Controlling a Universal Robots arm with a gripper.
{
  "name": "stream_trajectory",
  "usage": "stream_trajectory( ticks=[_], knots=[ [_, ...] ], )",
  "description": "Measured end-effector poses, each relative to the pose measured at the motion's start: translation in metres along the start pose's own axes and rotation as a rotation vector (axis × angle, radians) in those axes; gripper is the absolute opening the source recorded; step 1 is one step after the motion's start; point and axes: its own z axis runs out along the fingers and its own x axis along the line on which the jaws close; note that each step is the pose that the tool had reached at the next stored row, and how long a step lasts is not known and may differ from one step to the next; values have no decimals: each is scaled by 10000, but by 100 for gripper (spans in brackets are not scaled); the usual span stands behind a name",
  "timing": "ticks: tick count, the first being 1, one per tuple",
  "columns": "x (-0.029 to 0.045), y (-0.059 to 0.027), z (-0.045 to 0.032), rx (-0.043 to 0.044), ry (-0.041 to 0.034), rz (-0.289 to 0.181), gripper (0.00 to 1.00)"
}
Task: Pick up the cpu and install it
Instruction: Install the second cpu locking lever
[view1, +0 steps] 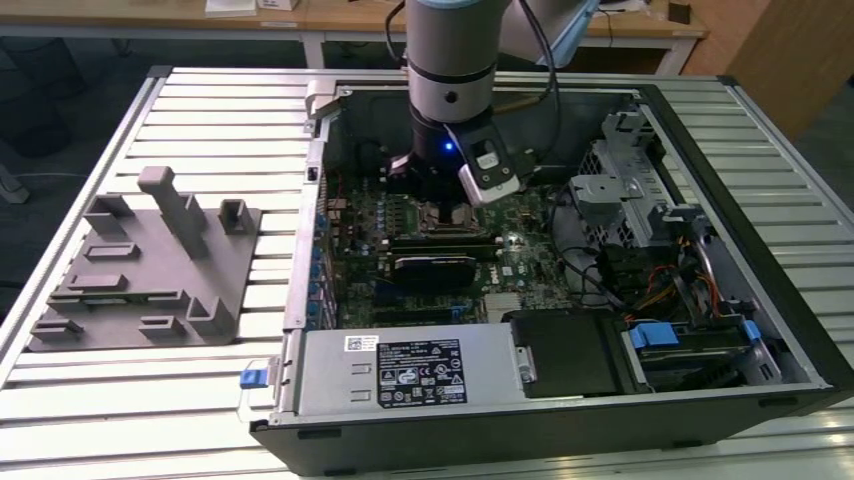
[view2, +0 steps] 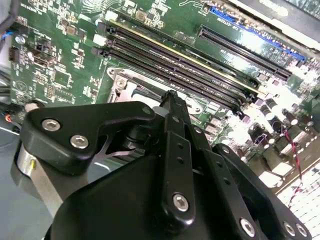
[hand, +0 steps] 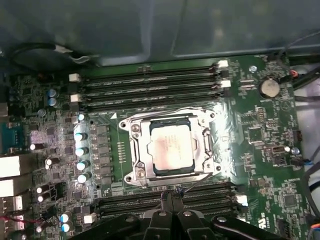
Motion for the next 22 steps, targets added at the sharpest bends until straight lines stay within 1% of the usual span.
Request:
stream_trajectory(
  ticks=[3,6,7,12,19,22],
  knots=[
    [19,-4,24,-15,17,-255,11],
    [95,-15,51,-17,24,-347,11],
    [109,-17,59,-20,24,-349,11],
    [129,-34,102,-29,26,-348,11],
    [189,-69,171,-92,32,-344,11],
    [218,-89,193,-143,36,-343,11]
  ],
)
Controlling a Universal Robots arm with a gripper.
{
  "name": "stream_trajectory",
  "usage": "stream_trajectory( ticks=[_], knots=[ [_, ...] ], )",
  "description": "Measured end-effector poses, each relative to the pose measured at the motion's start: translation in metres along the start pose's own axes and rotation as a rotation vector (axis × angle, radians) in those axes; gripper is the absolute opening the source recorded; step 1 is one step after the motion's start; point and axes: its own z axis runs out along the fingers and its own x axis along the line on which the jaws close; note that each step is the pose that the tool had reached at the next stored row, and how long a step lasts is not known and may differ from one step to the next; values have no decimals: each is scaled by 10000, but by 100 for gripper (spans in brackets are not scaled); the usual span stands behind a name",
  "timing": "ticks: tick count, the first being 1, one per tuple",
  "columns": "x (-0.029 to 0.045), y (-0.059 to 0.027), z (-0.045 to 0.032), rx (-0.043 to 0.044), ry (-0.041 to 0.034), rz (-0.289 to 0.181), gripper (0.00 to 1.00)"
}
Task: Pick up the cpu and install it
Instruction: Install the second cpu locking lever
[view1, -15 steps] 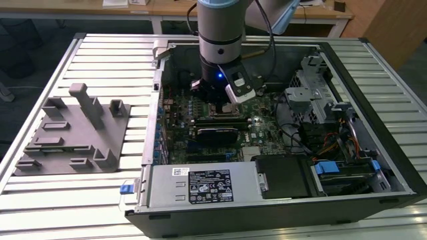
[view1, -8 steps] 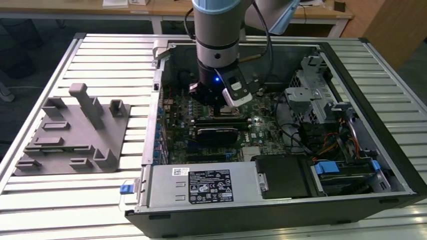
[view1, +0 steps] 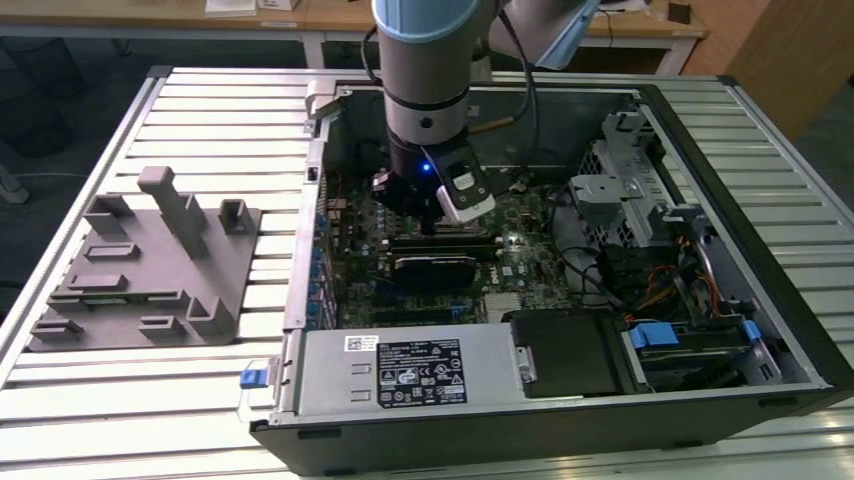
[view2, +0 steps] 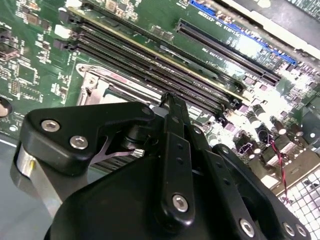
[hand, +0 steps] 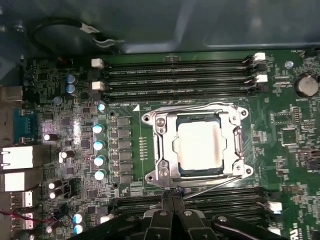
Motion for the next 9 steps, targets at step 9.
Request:
stream_trajectory(
  ticks=[9],
  knots=[
    [43,-86,37,-434,32,2,11]
  ],
)
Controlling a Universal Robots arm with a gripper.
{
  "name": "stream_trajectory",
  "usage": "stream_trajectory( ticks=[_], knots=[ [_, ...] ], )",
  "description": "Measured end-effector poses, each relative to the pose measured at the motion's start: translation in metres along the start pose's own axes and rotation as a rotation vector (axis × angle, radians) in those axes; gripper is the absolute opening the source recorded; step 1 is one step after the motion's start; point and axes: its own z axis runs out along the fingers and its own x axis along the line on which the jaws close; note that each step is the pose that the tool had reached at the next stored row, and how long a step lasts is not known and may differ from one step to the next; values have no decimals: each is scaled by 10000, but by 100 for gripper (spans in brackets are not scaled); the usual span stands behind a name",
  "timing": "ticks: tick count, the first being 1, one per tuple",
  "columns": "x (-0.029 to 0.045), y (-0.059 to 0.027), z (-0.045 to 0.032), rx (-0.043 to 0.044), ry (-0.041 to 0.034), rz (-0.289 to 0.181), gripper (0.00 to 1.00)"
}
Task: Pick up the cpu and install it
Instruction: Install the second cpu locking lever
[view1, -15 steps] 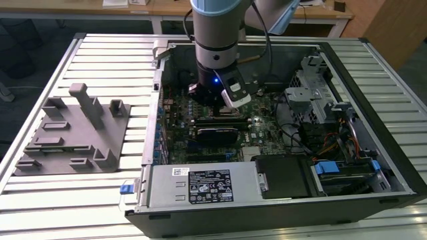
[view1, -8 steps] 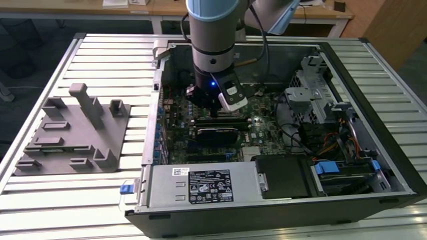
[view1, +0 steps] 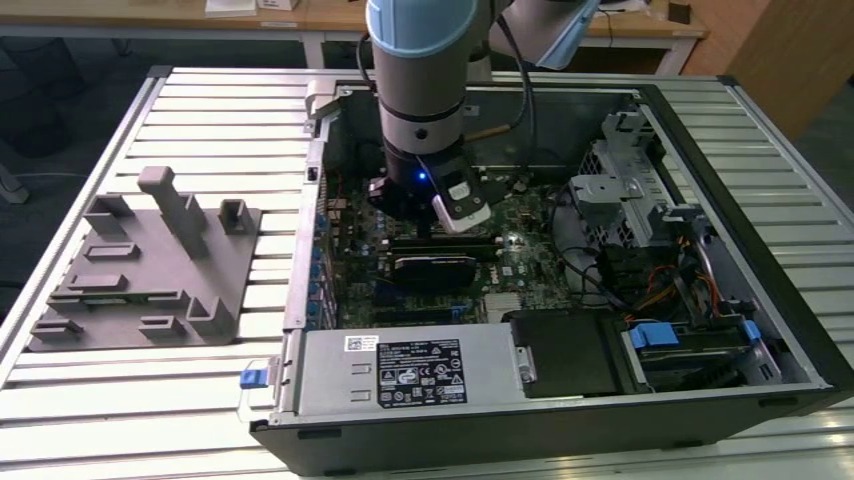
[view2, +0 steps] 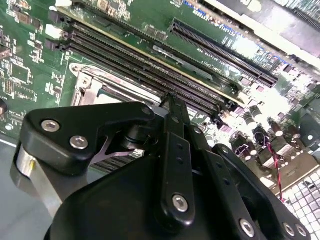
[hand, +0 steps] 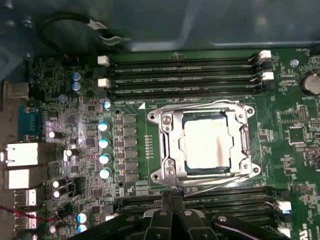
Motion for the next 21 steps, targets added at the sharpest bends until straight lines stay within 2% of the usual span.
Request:
stream_trajectory(
  ticks=[2,6,11,15,16,18,19,21],
  knots=[
    [8,-18,9,-177,14,4,11],
    [23,-65,22,-429,33,15,11],
    [30,-116,48,-853,63,39,11],
    [29,-148,77,-1065,77,49,11],
    [29,-152,80,-1163,84,56,11],
    [29,-159,83,-1453,104,73,11],
    [29,-163,86,-1557,111,79,11],
    [29,-175,100,-1643,118,84,11]
  ],
)
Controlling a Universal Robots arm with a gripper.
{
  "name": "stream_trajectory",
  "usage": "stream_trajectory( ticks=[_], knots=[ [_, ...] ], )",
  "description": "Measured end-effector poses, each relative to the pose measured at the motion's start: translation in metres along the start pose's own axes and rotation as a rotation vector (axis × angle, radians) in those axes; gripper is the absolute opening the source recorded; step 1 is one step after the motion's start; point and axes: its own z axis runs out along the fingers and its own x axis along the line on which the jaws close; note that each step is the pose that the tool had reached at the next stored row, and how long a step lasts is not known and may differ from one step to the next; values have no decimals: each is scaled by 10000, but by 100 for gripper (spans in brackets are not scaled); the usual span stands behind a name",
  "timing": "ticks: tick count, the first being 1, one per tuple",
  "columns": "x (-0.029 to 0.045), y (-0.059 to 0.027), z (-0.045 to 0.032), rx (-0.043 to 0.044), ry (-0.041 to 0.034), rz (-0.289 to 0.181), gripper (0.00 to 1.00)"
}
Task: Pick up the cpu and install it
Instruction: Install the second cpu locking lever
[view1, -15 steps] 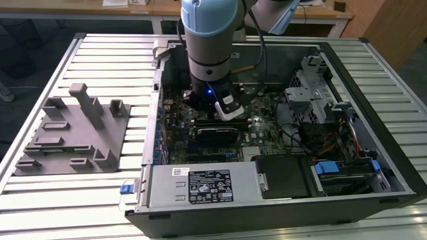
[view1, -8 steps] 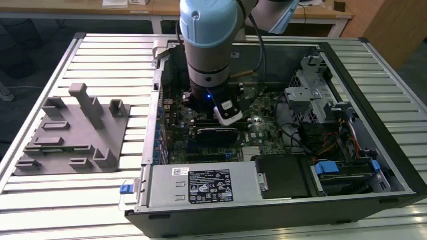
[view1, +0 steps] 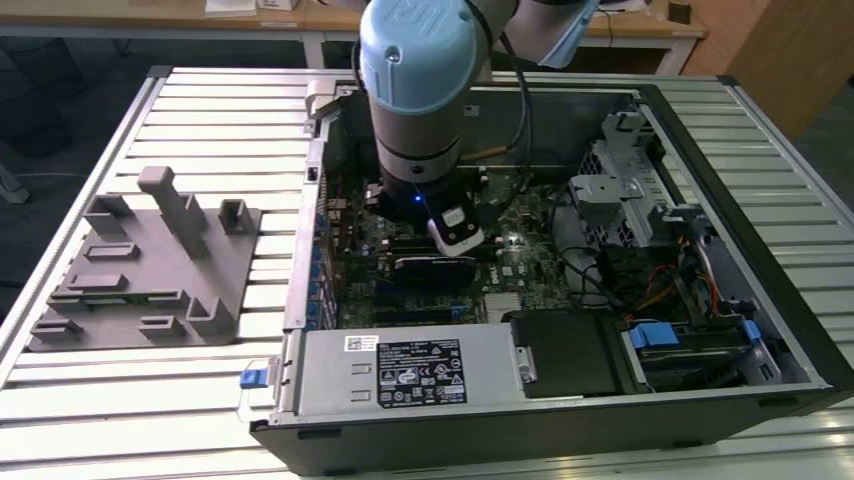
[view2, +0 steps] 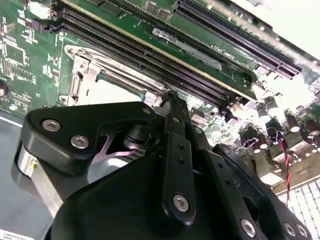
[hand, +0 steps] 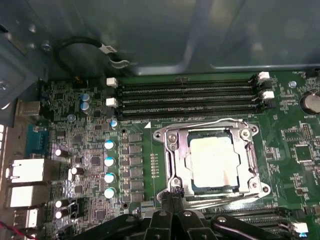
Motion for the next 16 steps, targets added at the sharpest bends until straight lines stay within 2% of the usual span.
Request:
stream_trajectory(
  ticks=[6,12,16],
  knots=[
    [6,-35,27,-65,4,5,11],
    [42,-46,52,-249,14,12,11],
    [48,-50,61,-331,21,20,11]
  ],
)
